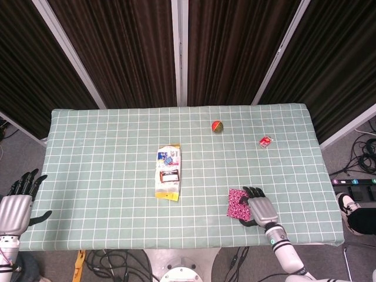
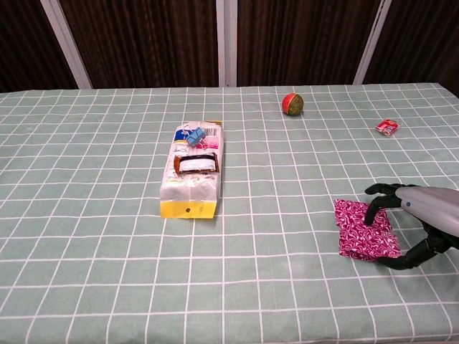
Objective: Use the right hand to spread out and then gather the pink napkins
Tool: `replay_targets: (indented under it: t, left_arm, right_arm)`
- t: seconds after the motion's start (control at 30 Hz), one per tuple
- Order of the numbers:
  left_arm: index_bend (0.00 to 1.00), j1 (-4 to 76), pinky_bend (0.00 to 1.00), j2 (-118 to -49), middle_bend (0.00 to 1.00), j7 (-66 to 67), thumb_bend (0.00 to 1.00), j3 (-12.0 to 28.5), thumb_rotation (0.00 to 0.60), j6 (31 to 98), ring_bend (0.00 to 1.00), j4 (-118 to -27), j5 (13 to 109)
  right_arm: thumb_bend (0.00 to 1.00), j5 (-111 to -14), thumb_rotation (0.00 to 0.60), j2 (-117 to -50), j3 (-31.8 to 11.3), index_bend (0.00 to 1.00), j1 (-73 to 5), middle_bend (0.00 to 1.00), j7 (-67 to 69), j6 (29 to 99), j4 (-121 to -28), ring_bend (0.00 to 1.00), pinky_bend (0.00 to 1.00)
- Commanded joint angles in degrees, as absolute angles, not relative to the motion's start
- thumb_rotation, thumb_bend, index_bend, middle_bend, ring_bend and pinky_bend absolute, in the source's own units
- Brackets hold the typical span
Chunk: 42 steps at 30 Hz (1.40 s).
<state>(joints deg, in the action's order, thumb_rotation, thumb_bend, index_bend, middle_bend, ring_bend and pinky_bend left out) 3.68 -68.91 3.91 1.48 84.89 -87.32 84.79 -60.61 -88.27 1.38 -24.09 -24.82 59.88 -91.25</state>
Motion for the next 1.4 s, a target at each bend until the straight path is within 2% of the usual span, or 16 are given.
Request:
replay_targets:
  t: [0.03,0.43,0.57,0.8,1.07,1.4]
  left_arm:
    - [0.19,3.6,0.17,-68.9,0.14,3.9,0.01,1.4,0.600,85.0,0.07,-87.3,84.8]
    - [0.19,3.4,0.17,-69.0,0.14,3.6,0.02,1.4,0.600,85.1,0.07,-87.1,84.8]
    - [0.19,3.4,0.17,-68.9,0.14,3.5,0.02,1.4,0.600,85.3,0.07,-87.1,85.0]
    - [0.19,3.3,0.17,-68.8,0.14,3.7,0.02,1.3,0.600,85.4,0.07,-87.4,85.1]
    - [0.19,3.1,0.17,-68.4,0.14,4.2,0.01,1.2,0.600,85.5,0.07,-88.2,84.9]
    - [0.19,3.1,0.17,-68.3,0.14,4.5,0.01,1.4,0.600,85.4,0.07,-88.6,84.7]
  right_arm:
    - [0.14,-60.7,0.465,-88.2,1.4,0.33,-24.0,0.04,-24.8,59.7,-91.2,0.00,0.00]
    - [0.14,-61.9,0.466,-87.9,1.6,0.29,-23.7,0.04,-24.6,59.7,-91.6,0.00,0.00]
    - [0.14,-63.4,0.458,-86.9,-0.2,0.28,-23.7,0.04,-22.8,61.3,-91.9,0.00,0.00]
    - [0.14,-61.0,0.461,-87.7,-3.1,0.28,-26.4,0.04,-24.8,58.9,-86.6,0.00,0.00]
    - [0.13,-60.2,0.491,-90.1,-2.9,0.28,-27.7,0.03,-24.8,55.9,-81.5,0.00,0.00]
    - [0.12,-61.4,0.486,-91.1,-2.5,0.28,-27.8,0.03,-23.6,55.3,-80.1,0.00,0.00]
